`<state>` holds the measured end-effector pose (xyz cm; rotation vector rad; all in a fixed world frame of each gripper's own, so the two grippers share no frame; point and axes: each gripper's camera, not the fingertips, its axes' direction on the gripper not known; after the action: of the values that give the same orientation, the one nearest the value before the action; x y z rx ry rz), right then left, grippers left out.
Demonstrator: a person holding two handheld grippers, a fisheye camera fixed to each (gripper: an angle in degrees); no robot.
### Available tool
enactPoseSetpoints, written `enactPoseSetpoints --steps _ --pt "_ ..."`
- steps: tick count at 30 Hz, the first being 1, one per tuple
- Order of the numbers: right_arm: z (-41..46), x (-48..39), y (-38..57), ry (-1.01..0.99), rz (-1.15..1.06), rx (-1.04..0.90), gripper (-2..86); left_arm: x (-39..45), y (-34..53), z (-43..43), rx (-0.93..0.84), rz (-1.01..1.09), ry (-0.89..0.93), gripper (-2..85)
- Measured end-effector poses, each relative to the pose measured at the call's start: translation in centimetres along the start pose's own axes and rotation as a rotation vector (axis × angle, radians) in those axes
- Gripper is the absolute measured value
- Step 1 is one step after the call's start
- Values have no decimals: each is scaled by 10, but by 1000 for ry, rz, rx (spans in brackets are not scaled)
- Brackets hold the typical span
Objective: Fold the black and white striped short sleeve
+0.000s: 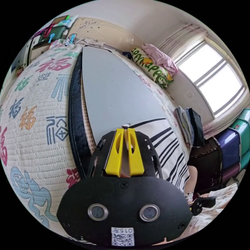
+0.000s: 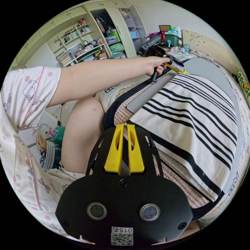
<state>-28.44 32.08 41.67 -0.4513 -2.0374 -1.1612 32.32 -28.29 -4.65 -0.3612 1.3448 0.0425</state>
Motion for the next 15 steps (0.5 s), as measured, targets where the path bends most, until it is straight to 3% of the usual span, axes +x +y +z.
enactPoseSetpoints --steps 4,7,10,12,15 --pt "-10 -12 -16 -185 -96 -81 30 25 -25 -35 10 -25 -61 69" --pt "-78 10 -30 -221 -103 39 57 40 -23 -85 69 -49 -32 89" --pt "-161 95 -51 -126 35 192 69 52 -1 -134 123 -57 43 117" --pt "-207 179 -66 39 191 264 80 53 16 -165 143 -100 96 135" --pt "-217 264 -95 152 351 217 94 40 21 -195 193 -199 177 142"
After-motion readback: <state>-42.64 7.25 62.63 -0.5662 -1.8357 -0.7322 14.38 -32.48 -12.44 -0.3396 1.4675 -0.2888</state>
